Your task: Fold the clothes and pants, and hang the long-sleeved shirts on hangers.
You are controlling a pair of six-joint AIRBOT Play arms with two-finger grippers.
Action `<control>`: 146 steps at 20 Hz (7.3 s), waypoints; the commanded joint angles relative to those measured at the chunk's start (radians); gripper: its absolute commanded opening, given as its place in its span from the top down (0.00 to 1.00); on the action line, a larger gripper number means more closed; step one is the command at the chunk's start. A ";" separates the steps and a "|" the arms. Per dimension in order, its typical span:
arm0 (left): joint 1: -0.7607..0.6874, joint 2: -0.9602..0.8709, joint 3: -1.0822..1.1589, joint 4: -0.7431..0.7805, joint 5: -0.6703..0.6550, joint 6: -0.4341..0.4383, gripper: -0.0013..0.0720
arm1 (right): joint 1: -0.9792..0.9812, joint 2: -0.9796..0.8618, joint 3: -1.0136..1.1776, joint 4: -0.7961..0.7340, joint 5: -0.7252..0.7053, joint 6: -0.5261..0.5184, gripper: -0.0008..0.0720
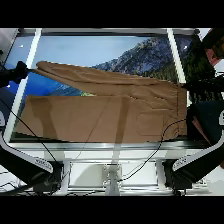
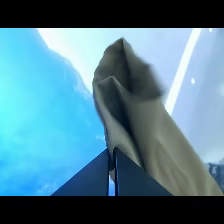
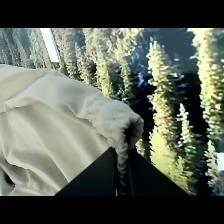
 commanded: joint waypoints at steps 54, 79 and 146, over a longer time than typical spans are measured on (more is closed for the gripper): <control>-0.088 0.058 -0.001 0.803 -0.153 -0.330 0.03 | 0.160 0.099 0.002 -0.130 -0.491 0.110 0.04; 0.124 0.800 -0.739 0.648 -0.256 0.077 0.93 | -0.217 1.275 -1.128 -0.256 -0.163 0.280 0.44; 0.492 0.883 -0.964 0.154 -0.197 0.167 0.95 | -0.095 1.070 -0.899 -0.579 -0.036 0.293 0.95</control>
